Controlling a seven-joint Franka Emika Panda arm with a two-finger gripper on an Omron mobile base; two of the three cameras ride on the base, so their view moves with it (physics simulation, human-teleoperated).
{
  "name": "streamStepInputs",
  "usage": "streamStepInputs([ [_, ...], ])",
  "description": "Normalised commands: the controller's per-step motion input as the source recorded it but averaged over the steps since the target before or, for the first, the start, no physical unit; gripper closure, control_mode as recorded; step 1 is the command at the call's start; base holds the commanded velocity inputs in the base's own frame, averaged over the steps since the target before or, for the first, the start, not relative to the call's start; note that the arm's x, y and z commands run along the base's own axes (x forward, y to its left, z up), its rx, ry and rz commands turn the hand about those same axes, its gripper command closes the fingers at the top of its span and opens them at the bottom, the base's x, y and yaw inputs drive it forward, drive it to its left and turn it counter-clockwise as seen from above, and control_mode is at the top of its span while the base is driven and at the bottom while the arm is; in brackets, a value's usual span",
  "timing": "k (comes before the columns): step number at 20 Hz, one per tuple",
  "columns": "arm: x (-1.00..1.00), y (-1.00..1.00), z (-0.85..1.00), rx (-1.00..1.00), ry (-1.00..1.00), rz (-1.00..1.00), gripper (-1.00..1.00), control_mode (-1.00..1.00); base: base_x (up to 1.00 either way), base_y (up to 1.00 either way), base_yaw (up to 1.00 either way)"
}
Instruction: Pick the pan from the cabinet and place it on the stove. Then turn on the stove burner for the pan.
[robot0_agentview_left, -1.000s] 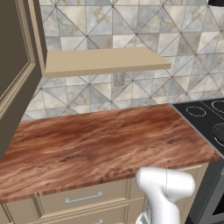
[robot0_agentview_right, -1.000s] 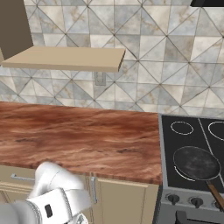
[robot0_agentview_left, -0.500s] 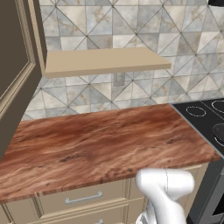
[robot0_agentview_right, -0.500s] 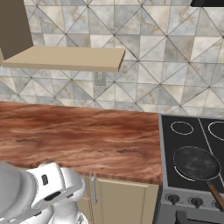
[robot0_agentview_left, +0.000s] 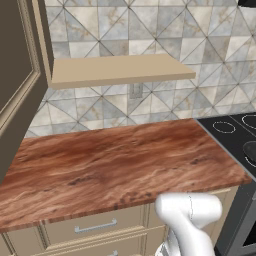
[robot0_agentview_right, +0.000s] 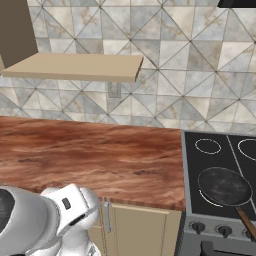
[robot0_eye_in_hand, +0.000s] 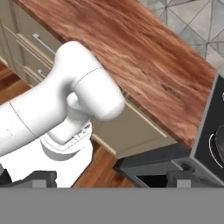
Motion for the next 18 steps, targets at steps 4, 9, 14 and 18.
streamStepInputs([
  [4, 0.08, 0.23, -0.14, 0.25, 0.0, 0.04, -1.0, -1.0, 0.0, 0.0, 0.0],
  [9, -0.08, 0.13, -0.22, 0.25, -0.07, -0.02, -1.0, -1.0, 0.0, 0.0, 0.0],
  [14, -0.18, 0.06, -0.31, 0.28, -0.13, -0.2, -1.0, -1.0, 0.0, 0.0, 0.0],
  [18, -0.08, 0.34, -0.29, 0.32, -0.08, -0.31, -1.0, -1.0, 0.0, 0.0, 0.0],
])
